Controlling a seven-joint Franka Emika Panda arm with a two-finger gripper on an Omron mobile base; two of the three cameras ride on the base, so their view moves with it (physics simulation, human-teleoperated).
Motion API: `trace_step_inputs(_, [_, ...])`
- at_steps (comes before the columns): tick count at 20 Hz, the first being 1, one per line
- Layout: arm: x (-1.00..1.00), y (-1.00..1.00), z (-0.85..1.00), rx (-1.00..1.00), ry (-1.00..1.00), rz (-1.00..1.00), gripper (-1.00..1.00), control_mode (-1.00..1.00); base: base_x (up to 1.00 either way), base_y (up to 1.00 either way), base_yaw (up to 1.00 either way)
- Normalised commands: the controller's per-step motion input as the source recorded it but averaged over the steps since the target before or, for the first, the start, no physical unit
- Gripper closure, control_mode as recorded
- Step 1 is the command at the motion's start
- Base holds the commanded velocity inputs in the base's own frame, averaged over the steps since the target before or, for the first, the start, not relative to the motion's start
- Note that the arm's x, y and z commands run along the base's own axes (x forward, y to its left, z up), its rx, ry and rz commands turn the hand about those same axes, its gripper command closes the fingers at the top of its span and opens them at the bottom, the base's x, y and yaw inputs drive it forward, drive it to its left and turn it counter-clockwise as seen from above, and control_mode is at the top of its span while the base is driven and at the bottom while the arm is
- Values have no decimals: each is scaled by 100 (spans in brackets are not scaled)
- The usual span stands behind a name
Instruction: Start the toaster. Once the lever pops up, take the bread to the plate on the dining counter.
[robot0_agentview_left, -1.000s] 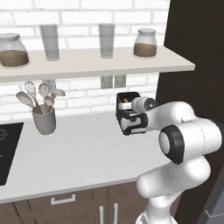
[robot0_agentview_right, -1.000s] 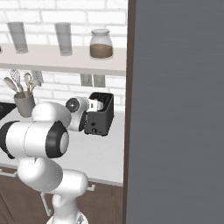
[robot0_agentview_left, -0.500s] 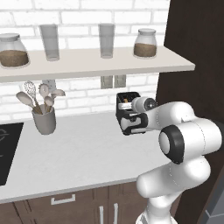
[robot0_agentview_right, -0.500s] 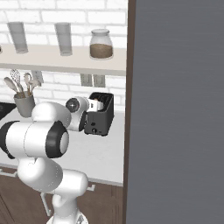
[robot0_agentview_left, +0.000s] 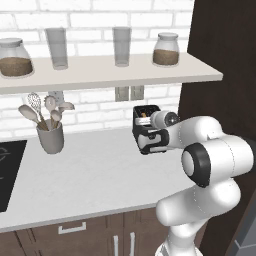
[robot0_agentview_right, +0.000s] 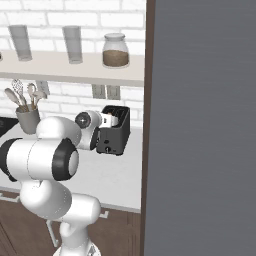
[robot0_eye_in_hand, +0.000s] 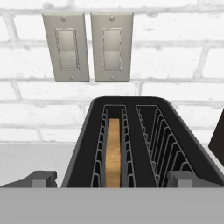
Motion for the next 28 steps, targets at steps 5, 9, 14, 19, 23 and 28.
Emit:
trace_step_inputs(5, [0, 0, 0, 0, 0, 0, -100, -100, 0, 0, 0])
trace_step_inputs(9, [0, 0, 0, 0, 0, 0, -100, -100, 0, 0, 0])
trace_step_inputs(14, [0, 0, 0, 0, 0, 0, -100, -100, 0, 0, 0])
trace_step_inputs(19, [0, 0, 0, 0, 0, 0, -100, -100, 0, 0, 0])
trace_step_inputs(23, [0, 0, 0, 0, 0, 0, -100, -100, 0, 0, 0])
trace_step_inputs(28, [0, 0, 0, 0, 0, 0, -100, -100, 0, 0, 0])
